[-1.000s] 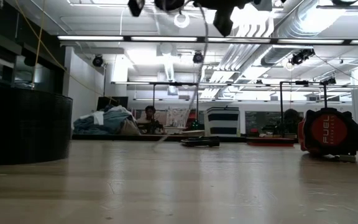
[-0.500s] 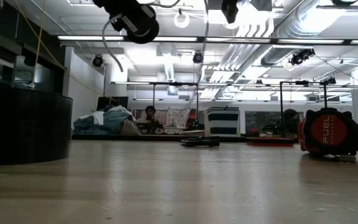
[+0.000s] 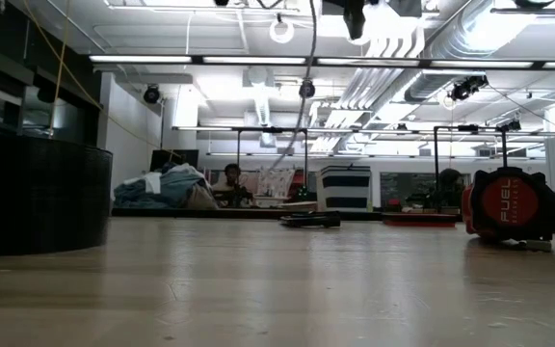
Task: Coil cords
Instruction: Uncoil the white wire from the black spool
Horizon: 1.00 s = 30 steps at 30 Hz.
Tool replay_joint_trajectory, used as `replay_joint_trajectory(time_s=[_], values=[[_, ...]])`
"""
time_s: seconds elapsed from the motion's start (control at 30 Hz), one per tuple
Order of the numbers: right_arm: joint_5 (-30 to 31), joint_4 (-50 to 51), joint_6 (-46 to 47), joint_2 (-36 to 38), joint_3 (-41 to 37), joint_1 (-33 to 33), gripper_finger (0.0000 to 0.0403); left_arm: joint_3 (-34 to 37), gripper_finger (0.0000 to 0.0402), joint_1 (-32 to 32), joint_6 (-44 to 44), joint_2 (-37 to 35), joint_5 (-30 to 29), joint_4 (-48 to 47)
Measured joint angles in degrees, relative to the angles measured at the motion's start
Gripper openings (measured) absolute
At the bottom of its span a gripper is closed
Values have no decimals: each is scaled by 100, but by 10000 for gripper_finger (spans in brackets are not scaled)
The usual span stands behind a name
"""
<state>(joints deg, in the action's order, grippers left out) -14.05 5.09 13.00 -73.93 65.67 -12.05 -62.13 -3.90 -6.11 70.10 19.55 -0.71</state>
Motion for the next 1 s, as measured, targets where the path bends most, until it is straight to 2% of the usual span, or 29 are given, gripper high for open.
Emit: replay_joint_trajectory(time_s=[0.13,0.27,0.37,0.63,0.8,0.9,1.0], values=[[-219,427,34,0,0,-9,0,-1,0,-186,-287,-134,4,605],[-358,1078,74,-2,0,99,0,0,0,-392,-277,-359,-18,409],[-361,1404,5,36,0,236,0,0,0,-495,-91,-565,-160,-186],[-363,1564,49,358,0,343,0,0,0,-663,409,-904,-792,-2538],[41,1558,1,520,0,264,0,0,0,-657,691,-772,-851,-3875],[77,1614,4,531,0,203,0,4,0,-652,738,-632,-908,-4149],[73,1786,111,575,0,193,0,4,0,-654,747,-523,-1262,-4195]])
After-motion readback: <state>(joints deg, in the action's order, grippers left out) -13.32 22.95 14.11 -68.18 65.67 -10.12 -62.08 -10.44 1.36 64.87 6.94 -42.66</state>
